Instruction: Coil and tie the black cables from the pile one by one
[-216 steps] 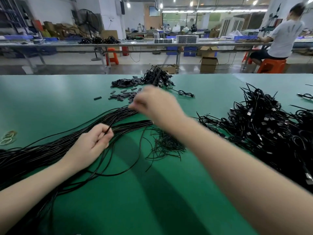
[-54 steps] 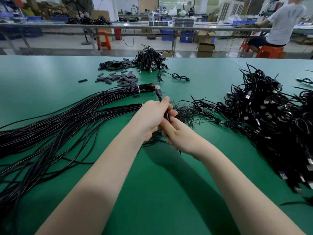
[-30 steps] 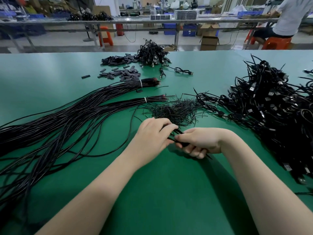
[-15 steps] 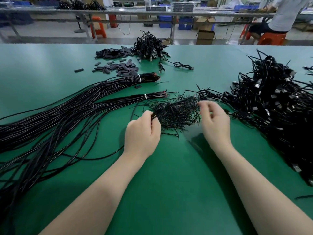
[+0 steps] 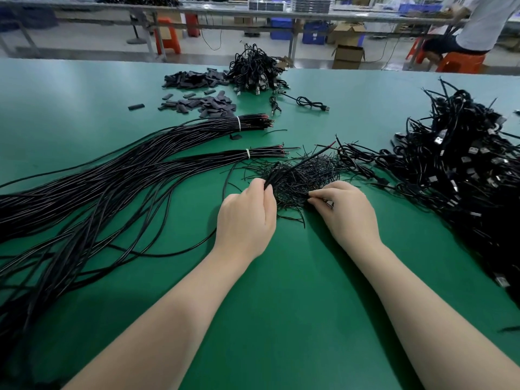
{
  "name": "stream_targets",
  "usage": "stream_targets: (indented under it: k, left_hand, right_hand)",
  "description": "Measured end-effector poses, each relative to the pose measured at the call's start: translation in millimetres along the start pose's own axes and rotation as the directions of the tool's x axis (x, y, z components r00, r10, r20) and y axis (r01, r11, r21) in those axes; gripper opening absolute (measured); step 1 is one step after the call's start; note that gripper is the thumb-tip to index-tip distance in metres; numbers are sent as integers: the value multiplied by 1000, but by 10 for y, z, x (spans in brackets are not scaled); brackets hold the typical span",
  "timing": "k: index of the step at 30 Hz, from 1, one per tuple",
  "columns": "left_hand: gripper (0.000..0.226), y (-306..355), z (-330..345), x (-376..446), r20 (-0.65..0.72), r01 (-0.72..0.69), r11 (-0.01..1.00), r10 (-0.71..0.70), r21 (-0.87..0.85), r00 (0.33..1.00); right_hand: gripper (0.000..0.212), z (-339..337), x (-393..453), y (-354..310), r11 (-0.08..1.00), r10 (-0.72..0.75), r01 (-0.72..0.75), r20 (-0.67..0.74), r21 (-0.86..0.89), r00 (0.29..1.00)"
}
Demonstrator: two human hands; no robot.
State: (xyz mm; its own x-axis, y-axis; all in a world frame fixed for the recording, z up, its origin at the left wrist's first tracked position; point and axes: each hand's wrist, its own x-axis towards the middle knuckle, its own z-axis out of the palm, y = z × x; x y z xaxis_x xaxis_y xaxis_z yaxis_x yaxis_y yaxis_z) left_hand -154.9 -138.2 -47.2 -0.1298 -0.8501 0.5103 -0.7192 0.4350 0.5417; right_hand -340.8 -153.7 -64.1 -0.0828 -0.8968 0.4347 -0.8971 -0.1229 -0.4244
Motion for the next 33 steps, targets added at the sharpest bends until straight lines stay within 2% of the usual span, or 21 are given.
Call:
stream_targets:
  k: [5,10,17,22,24,28,33]
  left_hand:
    - [30,9,-33,-11,2,-30,999,30,-36,1000]
    - [34,6,-4,-5,-6,10,1000,-10,-6,1000]
    - [24,-36,-19,20,-122,27,998,-33,-56,992]
    - [24,-60,-5,45,-101,59,996,-65,-60,993]
    - [25,-47,-5,42,-104,50,998,-55,-49,993]
    - [26,-39,-6,27,-108,29,999,-31,-25,994]
    - [33,-24,-3,27,-135,24,1000,-24,-3,991]
  right_hand:
    - [18,-1,4,-19,1000,-26,26,45,1,999]
    - [6,-42,-16,-51,997,-71,70,-25,-12,997]
    - [7,-70,-20,-104,989,-135,130,-86,-66,987]
    - [6,-75,-19,-133,990,-124,112,-161,-81,979]
    - [6,-73,-21,-138,990,-134,125,-139,-70,981]
    - [18,-54,-18,-109,987,-135,126,-92,-98,987]
    - [9,-72,-37,-115,992,-103,93,-122,-87,987]
